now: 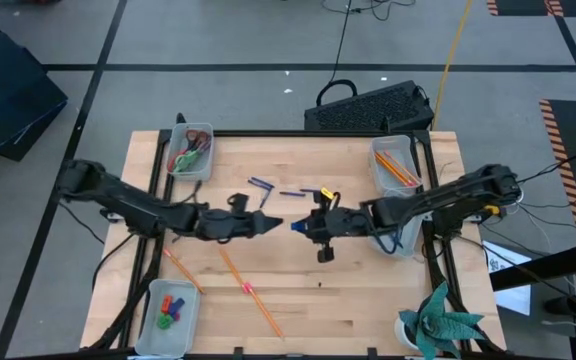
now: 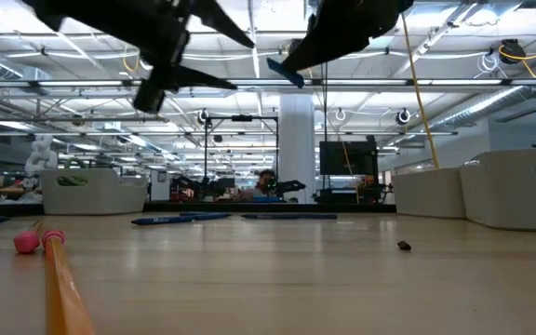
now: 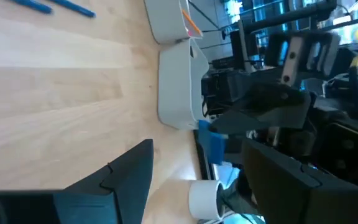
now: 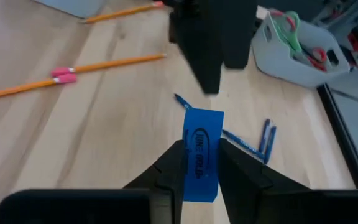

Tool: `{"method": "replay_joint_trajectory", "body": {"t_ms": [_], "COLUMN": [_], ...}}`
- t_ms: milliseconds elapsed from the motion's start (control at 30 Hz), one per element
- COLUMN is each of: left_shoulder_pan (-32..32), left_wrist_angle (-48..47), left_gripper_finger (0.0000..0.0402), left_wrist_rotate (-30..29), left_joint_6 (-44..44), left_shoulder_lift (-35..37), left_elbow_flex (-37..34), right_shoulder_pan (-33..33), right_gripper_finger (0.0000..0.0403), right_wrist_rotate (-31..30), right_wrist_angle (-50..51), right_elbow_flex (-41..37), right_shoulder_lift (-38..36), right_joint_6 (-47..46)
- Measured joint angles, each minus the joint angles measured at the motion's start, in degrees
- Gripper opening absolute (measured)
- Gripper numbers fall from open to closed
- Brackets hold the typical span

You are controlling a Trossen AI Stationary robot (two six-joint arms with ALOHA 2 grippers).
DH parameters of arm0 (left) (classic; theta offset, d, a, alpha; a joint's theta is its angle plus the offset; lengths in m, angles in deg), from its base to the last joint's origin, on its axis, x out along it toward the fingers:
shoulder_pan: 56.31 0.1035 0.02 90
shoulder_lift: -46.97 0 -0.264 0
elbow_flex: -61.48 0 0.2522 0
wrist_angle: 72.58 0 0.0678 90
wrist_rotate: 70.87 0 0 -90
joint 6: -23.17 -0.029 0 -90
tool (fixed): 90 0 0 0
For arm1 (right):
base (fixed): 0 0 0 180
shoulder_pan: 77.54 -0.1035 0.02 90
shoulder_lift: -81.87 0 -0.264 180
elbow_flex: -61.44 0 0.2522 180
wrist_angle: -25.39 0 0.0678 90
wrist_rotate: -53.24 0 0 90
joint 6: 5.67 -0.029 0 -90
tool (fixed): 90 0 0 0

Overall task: Sort crayons/erasers/pens/pencils in bins
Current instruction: Put the blue eraser into the bottom left gray bin

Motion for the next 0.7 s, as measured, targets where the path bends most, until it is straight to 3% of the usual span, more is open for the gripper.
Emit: {"method": "replay_joint_trajectory", "body": {"t_ms": [133, 467, 567, 700], "left_shoulder_pan": [1.28, 2.86, 2.72, 2.71], "left_wrist_angle": [1.36, 1.22, 1.18, 1.35], "left_gripper_finger": [0.0246, 0.0243, 0.0220, 0.0160], "left_wrist_rotate": [2.22, 3.56, 2.92, 3.44], "left_joint_6": [-0.79, -1.95, -1.70, -2.81], "left_shoulder_lift": [-5.76, -12.09, -12.59, -12.57], "left_elbow_flex": [4.11, 10.37, 10.58, 10.58], "right_shoulder_pan": [0.60, 1.63, 1.63, 1.56], "right_gripper_finger": [0.0075, 0.0075, 0.0075, 0.0075], "right_wrist_rotate": [-0.05, -1.01, 0.31, 0.31], "right_wrist_angle": [1.08, 1.70, 1.26, 1.87], "right_elbow_flex": [0.04, 0.04, 0.04, 0.04], "right_shoulder_lift": [-0.08, -0.04, -0.12, -0.06], "right_joint_6": [-0.45, 1.92, 3.01, 2.12]}}
